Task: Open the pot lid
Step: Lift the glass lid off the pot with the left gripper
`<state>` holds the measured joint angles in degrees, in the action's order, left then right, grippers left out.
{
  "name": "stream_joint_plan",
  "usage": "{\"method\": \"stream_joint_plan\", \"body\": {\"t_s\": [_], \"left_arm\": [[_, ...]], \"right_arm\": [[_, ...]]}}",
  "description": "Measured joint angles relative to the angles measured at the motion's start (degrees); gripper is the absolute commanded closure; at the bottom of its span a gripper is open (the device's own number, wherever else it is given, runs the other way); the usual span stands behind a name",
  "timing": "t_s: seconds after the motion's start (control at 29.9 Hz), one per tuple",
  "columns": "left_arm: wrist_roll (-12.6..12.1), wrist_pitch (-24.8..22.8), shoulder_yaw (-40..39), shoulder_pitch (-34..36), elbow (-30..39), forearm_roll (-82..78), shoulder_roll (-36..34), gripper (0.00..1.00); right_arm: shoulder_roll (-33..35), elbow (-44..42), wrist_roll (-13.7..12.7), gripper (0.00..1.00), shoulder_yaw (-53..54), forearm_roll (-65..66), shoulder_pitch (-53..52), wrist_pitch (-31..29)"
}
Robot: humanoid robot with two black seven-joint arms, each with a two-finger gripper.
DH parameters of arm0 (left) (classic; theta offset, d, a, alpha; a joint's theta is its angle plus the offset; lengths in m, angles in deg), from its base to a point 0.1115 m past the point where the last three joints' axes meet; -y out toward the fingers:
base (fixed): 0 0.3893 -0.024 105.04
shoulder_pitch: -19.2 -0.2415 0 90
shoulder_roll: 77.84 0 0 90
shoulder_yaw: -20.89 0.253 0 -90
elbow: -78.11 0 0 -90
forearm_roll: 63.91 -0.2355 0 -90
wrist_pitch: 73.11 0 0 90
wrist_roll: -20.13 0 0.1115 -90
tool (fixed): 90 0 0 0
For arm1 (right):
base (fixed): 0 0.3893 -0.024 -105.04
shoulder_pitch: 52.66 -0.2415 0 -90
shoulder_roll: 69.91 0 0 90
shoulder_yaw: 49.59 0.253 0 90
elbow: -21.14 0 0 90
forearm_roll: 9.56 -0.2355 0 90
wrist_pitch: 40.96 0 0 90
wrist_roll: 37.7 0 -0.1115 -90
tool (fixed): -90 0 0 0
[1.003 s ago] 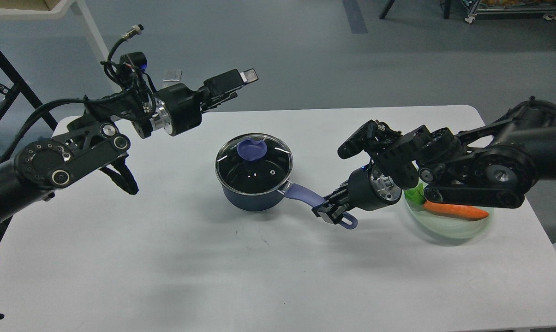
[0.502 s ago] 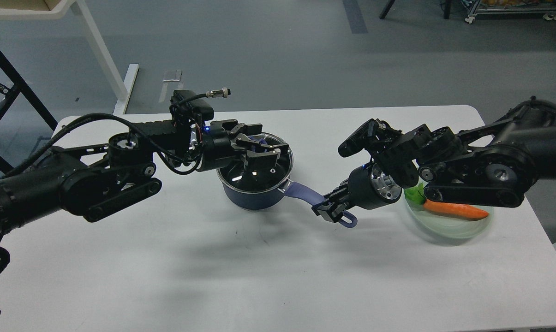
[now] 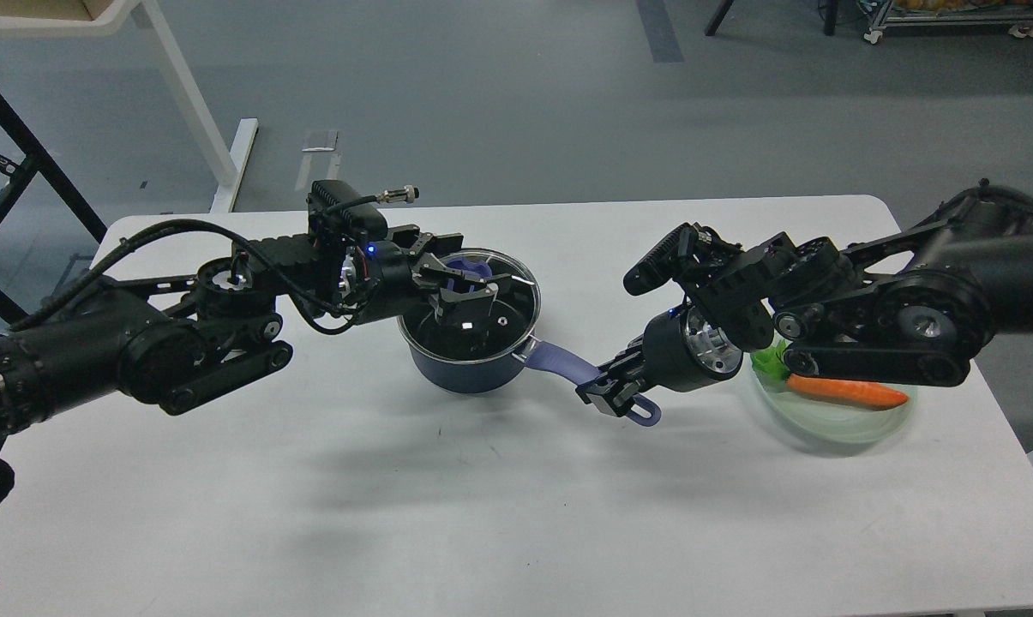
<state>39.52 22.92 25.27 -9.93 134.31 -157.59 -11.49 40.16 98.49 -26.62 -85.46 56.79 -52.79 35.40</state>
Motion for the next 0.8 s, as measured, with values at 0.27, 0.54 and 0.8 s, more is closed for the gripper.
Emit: {"method": "stream_joint_plan", "body": {"t_s": [0.27, 0.54, 0.8], "left_arm": [[0.0, 2.4, 3.7, -0.2, -0.8, 0.1, 0.0, 0.16], [0.3, 3.9, 5.0, -0.2, -1.2, 0.3, -0.1, 0.49], [1.2, 4.6, 4.8, 0.5, -0.9, 0.8, -0.3, 0.62]], "right_arm": [[0.2, 0.1, 0.0, 0.84, -0.2, 0.0, 0.3, 0.0], [0.1, 0.0, 0.0, 0.84, -0.1, 0.0, 0.2, 0.0], [0.1, 0.0, 0.0, 0.83, -0.1, 0.0, 0.1, 0.0]]}}
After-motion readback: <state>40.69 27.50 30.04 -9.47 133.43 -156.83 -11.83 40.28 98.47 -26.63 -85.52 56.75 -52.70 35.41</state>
